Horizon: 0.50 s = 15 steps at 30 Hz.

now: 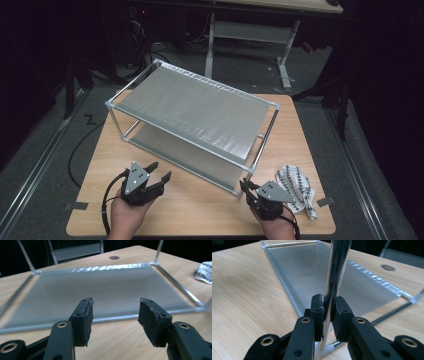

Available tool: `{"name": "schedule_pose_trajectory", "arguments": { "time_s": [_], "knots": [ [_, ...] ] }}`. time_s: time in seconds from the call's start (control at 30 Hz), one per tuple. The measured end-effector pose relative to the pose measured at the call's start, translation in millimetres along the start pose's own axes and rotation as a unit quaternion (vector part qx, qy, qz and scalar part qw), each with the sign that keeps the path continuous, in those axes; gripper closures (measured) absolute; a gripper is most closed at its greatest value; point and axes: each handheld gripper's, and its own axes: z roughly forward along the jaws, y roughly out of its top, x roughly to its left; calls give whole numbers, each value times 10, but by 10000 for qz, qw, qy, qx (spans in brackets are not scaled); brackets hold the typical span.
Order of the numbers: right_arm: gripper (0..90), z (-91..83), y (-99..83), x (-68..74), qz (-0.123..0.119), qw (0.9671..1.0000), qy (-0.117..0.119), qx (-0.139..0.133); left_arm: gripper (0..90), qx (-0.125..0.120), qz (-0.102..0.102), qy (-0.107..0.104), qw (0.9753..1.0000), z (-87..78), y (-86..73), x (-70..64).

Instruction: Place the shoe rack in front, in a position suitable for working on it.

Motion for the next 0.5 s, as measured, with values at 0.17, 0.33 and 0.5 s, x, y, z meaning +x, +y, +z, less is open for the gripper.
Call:
{"name": "schedule_pose_trajectory", "arguments": {
  "time_s": [0.17,0.33,0.5],
  "knots": [
    [796,-179,-95,-158,114,9996,-255,34,465,111,-7,300,9995,61,54,200],
    [796,-360,-190,-362,298,9978,-588,77,482,178,-213,616,9977,76,42,486],
    [797,-490,-268,-565,494,9957,-777,84,498,294,-333,1031,9937,49,-18,739]
  ]
}}
